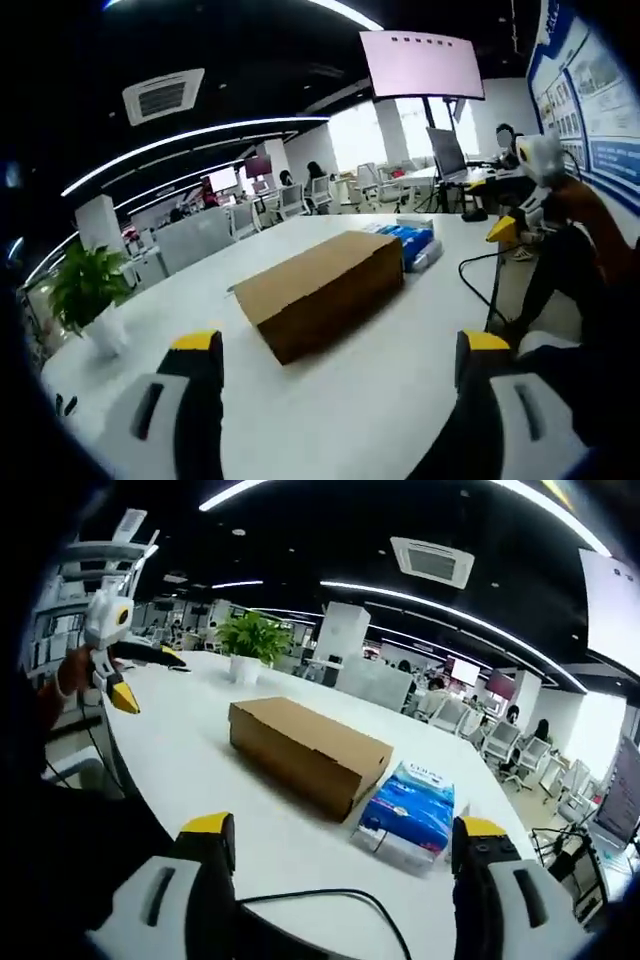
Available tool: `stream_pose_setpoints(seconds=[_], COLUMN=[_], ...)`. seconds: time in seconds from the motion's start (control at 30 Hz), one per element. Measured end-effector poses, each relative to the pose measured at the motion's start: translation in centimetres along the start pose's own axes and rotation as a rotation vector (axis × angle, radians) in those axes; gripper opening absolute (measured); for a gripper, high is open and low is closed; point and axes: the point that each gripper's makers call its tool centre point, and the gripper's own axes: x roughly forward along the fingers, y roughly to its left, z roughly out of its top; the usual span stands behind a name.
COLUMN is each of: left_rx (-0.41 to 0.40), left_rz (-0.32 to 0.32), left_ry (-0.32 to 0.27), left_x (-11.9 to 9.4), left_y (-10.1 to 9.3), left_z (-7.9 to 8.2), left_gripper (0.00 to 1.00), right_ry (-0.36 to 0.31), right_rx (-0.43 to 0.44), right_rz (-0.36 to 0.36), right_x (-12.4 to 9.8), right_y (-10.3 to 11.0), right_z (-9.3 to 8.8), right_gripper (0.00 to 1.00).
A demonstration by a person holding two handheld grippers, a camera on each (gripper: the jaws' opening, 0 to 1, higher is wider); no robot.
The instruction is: Operate the shoe box by opening the lid, removing the specified soft item, and placing it in the target area until the item is outside and the box remains undamaged.
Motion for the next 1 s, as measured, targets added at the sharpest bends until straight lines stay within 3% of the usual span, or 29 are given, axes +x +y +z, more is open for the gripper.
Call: stream_pose_setpoints(seconds=[0.17, 0.3, 0.37, 0.47, 0.6, 0.8, 1.0], left_rx=[-0.070, -0.135, -0.158, -0.061, -0.106, -0.139, -0.233], left_rz=[0.029, 0.033, 0.040, 0.066, 0.037, 0.031, 0.038], left_ry=[-0.035, 0.003, 0.000, -0.030, -0.036, -0.047, -0.088], left_x=[-3.5, -5.6, -6.4, -6.8, -7.0, -6.0, -5.4], left_y=[-0.9, -1.8, -1.9, -1.9, -2.7, -2.1, -2.5], left_z=[-0.9, -2.9, -3.1, -1.6, -1.1, -0.5, -0.2], left_gripper=[0.99, 0.99, 0.99, 0.99, 0.99, 0.99, 0.99], right_ry=[0.060, 0.064, 0.059, 0.047, 0.031, 0.018, 0.004], right_rx=[0.041, 0.067, 0.072, 0.075, 0.084, 0.096, 0.099], right_rz=[-0.038, -0.053, -0.065, -0.069, -0.073, -0.081, -0.047], right_x=[-1.9, -3.4, -4.1, -4.8, -5.2, -4.6, -3.8], right_y=[-0.2, 0.5, 0.8, 1.2, 1.1, 0.6, 1.8], right_z=[-2.8, -4.2, -4.5, -4.4, -4.1, -3.3, -3.2], right_gripper=[0.97, 0.97, 0.97, 0.97, 0.96, 0.96, 0.96])
